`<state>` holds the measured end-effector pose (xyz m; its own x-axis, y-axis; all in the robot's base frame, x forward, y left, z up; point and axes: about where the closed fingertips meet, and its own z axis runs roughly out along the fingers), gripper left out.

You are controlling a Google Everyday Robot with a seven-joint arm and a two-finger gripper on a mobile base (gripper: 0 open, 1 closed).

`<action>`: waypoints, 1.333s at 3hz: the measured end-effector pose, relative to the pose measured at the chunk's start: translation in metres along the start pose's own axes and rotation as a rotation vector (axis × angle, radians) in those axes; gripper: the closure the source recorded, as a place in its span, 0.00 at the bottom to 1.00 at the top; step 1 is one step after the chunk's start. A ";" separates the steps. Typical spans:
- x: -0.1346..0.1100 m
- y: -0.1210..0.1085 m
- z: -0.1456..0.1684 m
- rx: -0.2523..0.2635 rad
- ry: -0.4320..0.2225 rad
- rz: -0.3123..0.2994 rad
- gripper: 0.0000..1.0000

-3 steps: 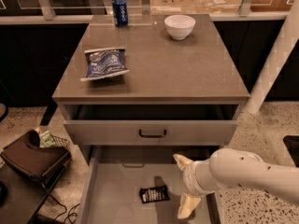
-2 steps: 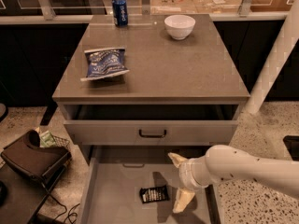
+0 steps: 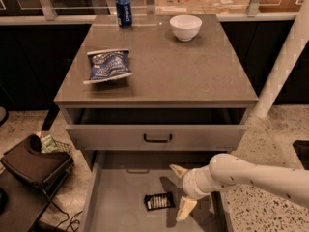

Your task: Pick rxbar chocolate from middle drawer and place on counter

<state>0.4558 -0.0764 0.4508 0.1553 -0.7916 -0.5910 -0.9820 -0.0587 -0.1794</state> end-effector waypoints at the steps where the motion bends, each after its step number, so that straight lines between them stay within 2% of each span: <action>1: 0.005 0.006 0.014 -0.026 0.040 -0.007 0.00; 2: 0.002 0.003 0.055 -0.082 0.116 -0.023 0.00; 3: 0.006 0.009 0.076 -0.101 0.118 -0.010 0.00; 4: 0.007 0.011 0.083 -0.107 0.126 -0.003 0.00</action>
Offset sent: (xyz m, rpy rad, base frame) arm 0.0010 0.0274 -0.0421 -0.1542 0.0428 0.0504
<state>0.4554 -0.0324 0.3793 0.1505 -0.8609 -0.4860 -0.9884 -0.1206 -0.0924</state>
